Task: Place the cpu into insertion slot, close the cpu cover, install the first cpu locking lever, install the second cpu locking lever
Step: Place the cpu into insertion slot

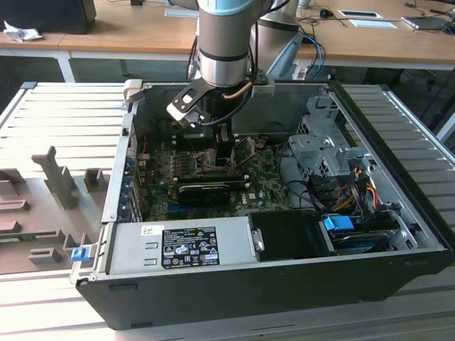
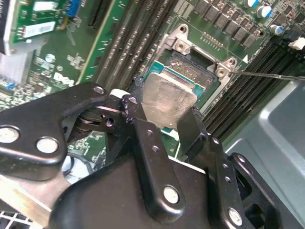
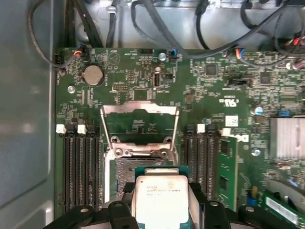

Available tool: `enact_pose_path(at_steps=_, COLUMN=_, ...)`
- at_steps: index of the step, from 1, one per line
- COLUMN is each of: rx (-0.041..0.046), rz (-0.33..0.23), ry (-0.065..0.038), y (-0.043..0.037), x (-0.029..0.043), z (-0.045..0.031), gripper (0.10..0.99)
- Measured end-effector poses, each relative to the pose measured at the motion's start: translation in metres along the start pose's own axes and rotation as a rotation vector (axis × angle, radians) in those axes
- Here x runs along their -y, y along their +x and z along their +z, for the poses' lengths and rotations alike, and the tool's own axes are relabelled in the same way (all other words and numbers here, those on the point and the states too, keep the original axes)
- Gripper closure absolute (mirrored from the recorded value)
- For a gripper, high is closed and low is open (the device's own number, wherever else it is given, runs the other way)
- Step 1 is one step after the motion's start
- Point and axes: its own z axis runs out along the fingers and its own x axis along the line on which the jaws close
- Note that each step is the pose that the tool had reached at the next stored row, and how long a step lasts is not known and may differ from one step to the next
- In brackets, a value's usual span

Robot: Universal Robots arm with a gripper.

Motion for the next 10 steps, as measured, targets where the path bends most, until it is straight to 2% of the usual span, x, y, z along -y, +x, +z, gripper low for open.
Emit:
enact_pose_path(at_steps=3, rx=-0.0008, rz=-0.014, ry=-0.001, y=0.0014, x=0.0017, z=0.0038, gripper=0.557)
enact_pose_path(at_steps=5, rx=-0.0008, rz=-0.015, ry=-0.008, y=0.0016, x=0.0049, z=0.0062, gripper=0.557)
enact_pose_path(at_steps=10, rx=-0.0014, rz=-0.010, ry=-0.009, y=0.0043, x=0.0052, z=0.0100, gripper=0.557)
